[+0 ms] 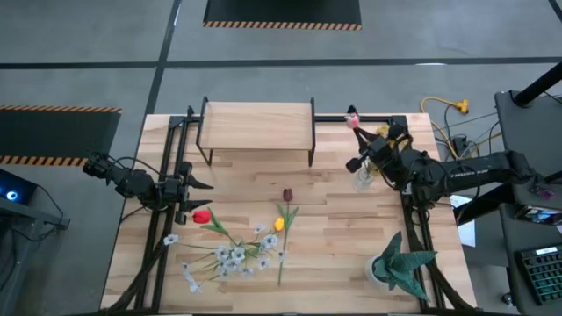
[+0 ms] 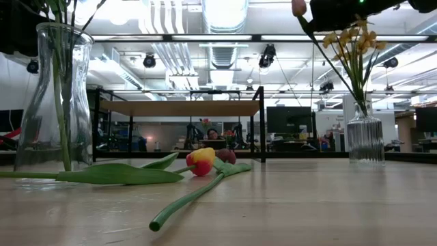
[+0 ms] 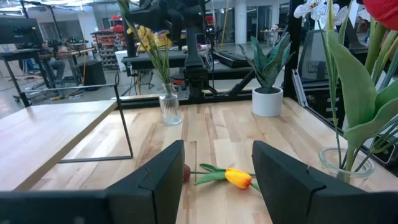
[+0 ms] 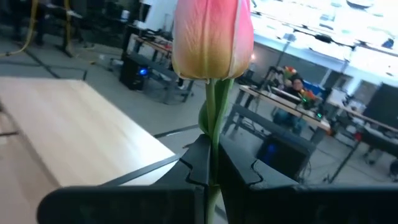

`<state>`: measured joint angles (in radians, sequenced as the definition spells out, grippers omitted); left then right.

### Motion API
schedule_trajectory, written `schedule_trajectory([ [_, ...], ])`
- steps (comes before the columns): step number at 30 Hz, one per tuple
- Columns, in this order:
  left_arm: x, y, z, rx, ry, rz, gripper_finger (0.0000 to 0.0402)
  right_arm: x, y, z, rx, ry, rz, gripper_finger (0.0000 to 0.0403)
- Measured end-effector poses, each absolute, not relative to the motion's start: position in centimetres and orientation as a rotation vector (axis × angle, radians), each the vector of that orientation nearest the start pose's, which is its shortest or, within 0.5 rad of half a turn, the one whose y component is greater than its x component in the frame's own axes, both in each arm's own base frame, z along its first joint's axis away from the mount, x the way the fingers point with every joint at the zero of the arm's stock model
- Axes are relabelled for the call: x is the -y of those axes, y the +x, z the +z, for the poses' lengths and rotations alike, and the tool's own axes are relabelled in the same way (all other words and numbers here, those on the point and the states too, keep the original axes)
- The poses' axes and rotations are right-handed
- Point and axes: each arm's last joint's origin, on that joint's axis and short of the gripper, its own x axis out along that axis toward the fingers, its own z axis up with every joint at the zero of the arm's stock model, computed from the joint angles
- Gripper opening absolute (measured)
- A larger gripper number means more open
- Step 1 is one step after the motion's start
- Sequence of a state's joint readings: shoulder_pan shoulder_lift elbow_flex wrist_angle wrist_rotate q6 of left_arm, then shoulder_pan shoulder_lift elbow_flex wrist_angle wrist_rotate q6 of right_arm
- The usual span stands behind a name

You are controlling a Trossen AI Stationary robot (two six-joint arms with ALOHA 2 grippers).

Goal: Pick and place flowers into a vace then onto a shelf
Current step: Put the pink flower into the left transparent vase

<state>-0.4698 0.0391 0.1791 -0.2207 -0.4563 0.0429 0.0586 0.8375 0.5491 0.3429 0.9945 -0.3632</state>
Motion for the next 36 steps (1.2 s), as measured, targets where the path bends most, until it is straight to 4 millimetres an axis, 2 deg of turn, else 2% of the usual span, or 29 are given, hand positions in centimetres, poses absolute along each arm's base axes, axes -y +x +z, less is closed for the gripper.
schedule_trajectory([
  [7, 2.7, 8.1, 20.0, -0.072, 0.079, -0.015, 0.0173, 1.5, 17.3, 29.6, -0.091, -0.251, -1.005, 0.0013],
  [15, 2.7, 8.1, 20.0, -0.072, 0.079, -0.016, 0.0173, 1.7, 17.1, 29.2, -0.095, -0.176, -1.112, 0.0013],
  [25, 2.7, 8.1, 20.0, -0.072, 0.079, -0.016, 0.0173, 1.7, 17.0, 28.2, -0.116, -0.115, -1.118, 0.0013],
  [36, 2.7, 8.1, 20.0, -0.072, 0.079, -0.015, 0.0173, 1.7, 16.9, 27.2, -0.187, -0.136, -1.117, 0.0013],
])
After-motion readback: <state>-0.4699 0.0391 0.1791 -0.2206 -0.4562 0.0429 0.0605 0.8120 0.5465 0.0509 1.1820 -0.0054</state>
